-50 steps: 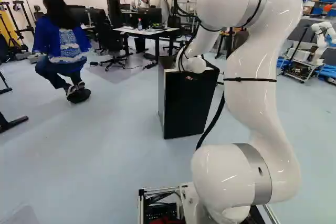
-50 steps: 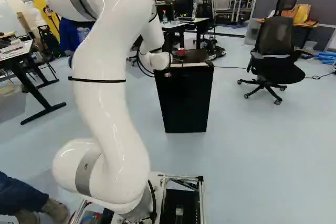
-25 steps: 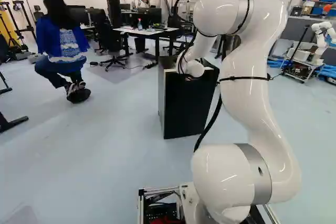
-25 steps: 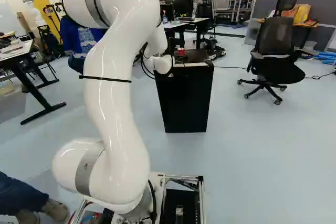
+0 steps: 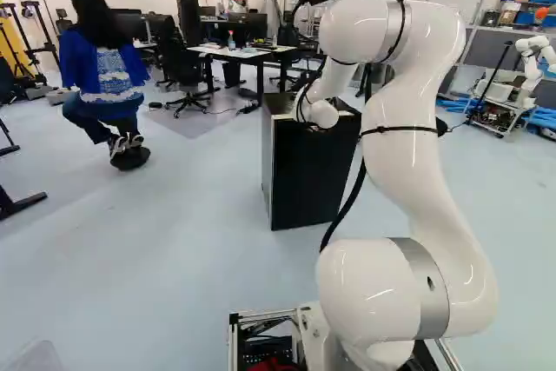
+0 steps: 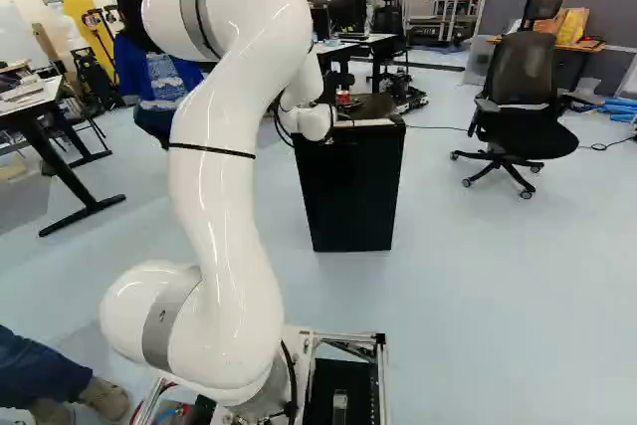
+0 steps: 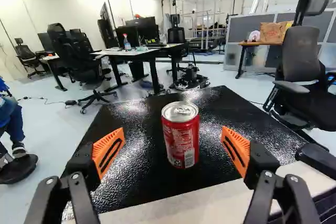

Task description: Grab a drink from the fridge

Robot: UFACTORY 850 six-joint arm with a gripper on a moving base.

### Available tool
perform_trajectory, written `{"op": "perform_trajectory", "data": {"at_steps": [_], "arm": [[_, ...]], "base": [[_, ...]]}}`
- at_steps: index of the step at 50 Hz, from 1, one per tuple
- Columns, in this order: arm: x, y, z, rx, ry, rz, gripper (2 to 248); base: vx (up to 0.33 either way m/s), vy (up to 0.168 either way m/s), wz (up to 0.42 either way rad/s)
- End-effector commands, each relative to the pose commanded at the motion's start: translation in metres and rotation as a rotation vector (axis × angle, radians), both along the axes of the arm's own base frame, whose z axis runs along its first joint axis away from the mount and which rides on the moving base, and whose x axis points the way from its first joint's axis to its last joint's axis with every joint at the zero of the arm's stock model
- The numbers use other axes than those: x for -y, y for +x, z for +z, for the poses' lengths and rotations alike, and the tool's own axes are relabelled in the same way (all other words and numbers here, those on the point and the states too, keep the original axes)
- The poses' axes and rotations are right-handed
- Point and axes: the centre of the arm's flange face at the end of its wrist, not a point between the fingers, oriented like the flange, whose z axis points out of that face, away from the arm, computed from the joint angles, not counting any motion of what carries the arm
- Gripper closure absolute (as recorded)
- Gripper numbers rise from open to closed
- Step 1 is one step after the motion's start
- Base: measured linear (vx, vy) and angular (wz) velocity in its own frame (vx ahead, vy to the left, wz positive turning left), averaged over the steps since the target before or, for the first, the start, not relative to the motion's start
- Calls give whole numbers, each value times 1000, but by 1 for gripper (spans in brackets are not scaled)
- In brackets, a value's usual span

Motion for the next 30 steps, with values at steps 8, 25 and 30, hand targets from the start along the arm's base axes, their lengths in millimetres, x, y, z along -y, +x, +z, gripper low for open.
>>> {"op": "perform_trajectory", "data": {"at_steps": [8,25,30], "arm": [[4,3,-1,3,-2,-3,3],[5,8,-2,1,-25,32,3],[4,10,-3,-2,-34,48,3]], "base": [[0,0,0],[0,0,0],[0,0,0]]}}
